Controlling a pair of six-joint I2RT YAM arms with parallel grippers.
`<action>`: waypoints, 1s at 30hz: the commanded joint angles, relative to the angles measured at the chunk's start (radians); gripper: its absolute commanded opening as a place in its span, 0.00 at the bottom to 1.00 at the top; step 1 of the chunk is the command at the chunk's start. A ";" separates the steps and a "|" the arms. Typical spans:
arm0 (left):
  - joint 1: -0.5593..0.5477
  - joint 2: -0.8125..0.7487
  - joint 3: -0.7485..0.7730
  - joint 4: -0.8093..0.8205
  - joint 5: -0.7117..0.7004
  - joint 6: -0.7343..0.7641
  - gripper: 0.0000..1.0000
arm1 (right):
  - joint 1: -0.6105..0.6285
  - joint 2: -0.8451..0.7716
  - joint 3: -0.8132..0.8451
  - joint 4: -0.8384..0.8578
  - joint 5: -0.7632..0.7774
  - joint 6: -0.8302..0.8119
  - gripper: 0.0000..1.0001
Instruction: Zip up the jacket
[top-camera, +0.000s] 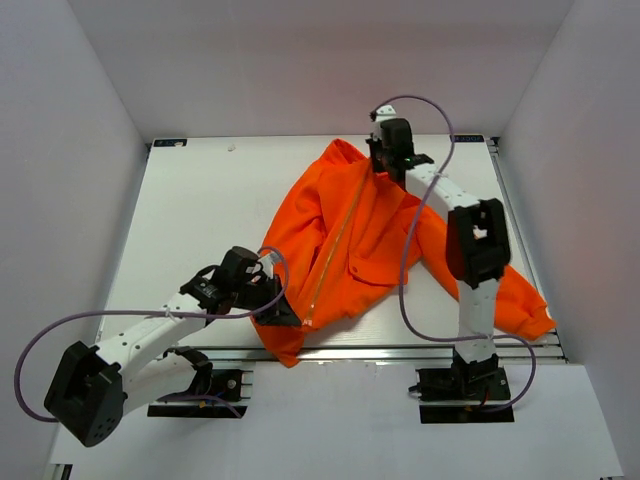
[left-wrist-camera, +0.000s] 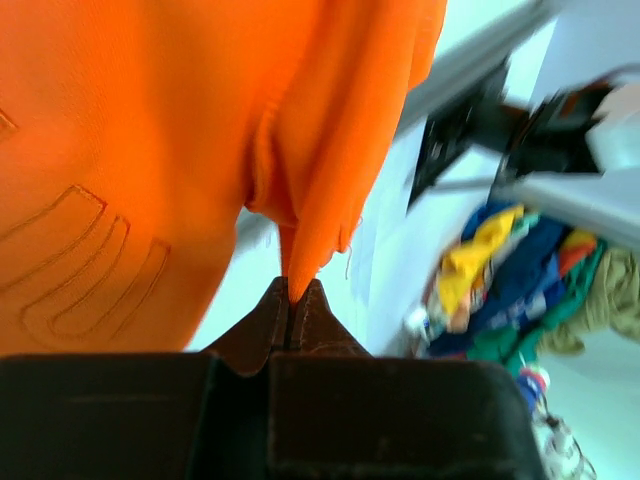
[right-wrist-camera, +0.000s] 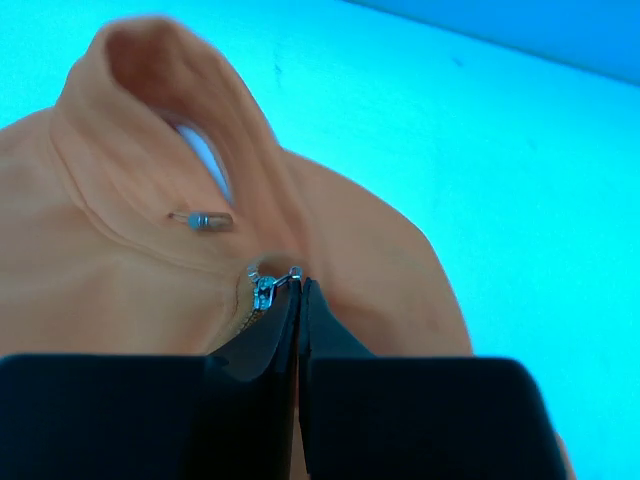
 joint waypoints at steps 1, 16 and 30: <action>-0.021 -0.017 -0.065 -0.189 0.098 -0.004 0.00 | -0.099 0.176 0.346 0.134 0.124 -0.031 0.00; -0.021 0.007 -0.039 -0.223 0.103 0.022 0.00 | -0.131 0.413 0.669 0.170 0.112 -0.026 0.00; 0.009 0.176 0.570 -0.295 -0.380 0.151 0.98 | -0.121 -0.355 -0.118 0.101 0.002 0.095 0.89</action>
